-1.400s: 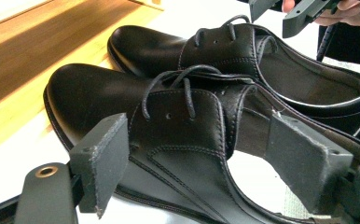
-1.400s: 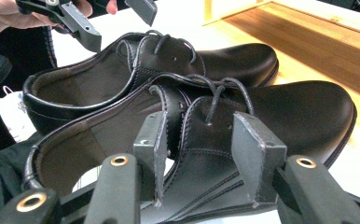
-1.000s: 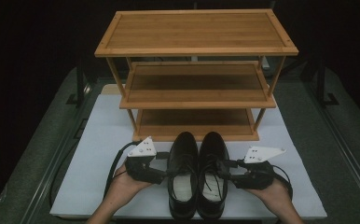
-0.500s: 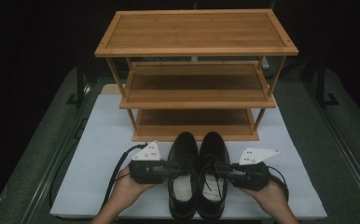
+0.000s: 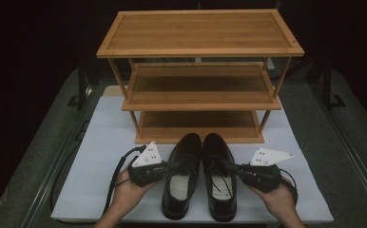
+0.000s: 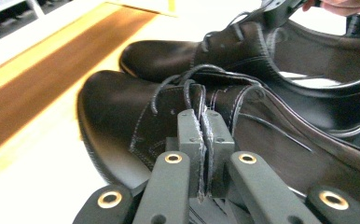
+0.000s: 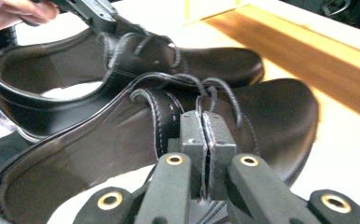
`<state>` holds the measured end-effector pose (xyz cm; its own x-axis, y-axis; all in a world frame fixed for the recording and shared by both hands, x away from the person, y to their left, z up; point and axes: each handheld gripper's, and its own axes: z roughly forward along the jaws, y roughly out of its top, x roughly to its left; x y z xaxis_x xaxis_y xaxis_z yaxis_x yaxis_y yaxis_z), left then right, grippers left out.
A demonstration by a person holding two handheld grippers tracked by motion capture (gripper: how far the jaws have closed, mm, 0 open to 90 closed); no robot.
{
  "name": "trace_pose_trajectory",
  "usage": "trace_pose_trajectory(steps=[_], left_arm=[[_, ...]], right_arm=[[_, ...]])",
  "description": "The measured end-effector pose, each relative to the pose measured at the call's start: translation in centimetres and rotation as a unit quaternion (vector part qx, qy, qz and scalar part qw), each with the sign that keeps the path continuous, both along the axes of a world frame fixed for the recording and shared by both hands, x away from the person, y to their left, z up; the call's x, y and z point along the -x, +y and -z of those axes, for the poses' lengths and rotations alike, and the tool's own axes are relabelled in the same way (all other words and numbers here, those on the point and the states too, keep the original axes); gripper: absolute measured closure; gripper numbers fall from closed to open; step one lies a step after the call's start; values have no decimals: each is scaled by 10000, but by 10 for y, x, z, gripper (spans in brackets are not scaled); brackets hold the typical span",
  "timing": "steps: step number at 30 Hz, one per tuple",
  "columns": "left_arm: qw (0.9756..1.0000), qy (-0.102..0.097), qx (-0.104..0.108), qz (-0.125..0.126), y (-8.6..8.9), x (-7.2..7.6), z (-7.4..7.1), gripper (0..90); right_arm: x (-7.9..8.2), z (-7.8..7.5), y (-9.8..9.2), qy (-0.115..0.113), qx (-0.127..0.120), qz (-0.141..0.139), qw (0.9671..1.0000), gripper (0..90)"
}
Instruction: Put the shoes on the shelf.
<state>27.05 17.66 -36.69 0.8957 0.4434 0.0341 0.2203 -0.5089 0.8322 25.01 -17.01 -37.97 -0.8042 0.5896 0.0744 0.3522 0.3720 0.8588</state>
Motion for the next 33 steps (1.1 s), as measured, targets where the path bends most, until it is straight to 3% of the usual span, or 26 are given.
trace_pose_trajectory(steps=[5, 10, 20, 33], left_arm=[[9997, -176, -15, -141, 4, -5, -6, 884], [9993, -216, 172, -246, 12, -16, -12, 885], [9967, -480, 412, -504, 11, -40, -24, 884], [9910, -794, 581, -912, -2, -89, -12, 884]], right_arm=[[-7, -10, -1, -144, -51, 135, 9998, 885], [-16, -14, -8, -215, -149, 259, 9993, 885], [-51, -27, -10, -448, -317, 384, 9978, 885], [-106, -25, 6, -610, -248, 552, 9963, 884]])
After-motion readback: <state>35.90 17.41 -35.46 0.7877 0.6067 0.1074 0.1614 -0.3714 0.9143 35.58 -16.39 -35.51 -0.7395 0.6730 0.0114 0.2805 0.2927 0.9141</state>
